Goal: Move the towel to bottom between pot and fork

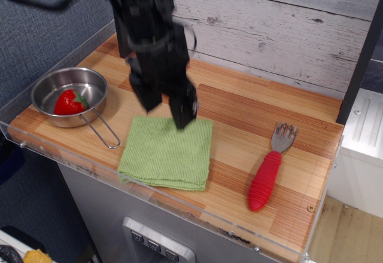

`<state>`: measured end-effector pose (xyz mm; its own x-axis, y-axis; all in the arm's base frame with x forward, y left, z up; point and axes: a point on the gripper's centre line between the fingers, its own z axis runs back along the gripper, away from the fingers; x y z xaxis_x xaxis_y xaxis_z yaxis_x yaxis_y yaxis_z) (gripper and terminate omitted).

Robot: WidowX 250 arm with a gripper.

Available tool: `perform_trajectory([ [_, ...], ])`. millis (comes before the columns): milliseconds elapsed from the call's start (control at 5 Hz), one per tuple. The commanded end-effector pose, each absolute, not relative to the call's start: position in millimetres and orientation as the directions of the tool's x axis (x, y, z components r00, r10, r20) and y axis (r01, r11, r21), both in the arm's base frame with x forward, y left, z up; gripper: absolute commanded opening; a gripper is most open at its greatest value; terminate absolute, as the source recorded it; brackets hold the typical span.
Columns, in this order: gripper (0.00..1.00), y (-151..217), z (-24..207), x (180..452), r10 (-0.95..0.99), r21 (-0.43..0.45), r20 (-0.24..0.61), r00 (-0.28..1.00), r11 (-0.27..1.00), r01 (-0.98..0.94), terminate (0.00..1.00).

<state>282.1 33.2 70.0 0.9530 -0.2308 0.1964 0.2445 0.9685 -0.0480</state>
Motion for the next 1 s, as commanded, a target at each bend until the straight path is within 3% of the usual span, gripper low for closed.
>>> perform_trajectory([
  [0,1.0,39.3,142.0,279.4,-0.173,-0.023,0.256,0.951,0.982,0.185,0.0],
  [600,1.0,39.3,142.0,279.4,-0.173,-0.023,0.256,0.951,0.982,0.185,0.0],
  [800,1.0,39.3,142.0,279.4,-0.173,-0.023,0.256,0.951,0.982,0.185,1.0],
])
